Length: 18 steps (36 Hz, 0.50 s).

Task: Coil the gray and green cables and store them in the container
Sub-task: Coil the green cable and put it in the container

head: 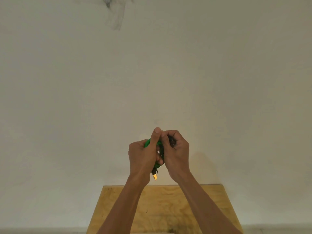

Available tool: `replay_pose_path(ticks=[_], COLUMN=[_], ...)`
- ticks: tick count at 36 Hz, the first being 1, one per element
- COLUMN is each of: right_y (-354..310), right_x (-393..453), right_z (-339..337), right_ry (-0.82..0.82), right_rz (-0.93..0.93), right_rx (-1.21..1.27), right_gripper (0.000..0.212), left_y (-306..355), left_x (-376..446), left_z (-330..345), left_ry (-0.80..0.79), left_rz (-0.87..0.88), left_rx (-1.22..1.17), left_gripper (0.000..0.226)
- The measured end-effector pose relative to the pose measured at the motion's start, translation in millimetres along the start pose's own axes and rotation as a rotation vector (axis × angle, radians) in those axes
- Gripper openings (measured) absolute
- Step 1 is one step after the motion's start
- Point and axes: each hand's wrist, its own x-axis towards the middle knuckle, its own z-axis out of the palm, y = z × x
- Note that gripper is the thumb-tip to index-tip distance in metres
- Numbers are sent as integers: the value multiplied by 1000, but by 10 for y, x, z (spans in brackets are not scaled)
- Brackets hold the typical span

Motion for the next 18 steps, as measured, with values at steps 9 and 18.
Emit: replay_pose_path(ticks=[9, 18], right_y=[23, -78], right_x=[-25, -152], right_z=[32, 22], right_ry=[-23, -148], right_rz=[-9, -20], right_rx=[-206, -528], right_gripper=[18, 21], left_y=[-273, -311], left_x=[78, 197], left_z=[-60, -90], left_ry=[174, 378], left_rz=[340, 234], left_rx=[368, 378], left_gripper=[68, 60])
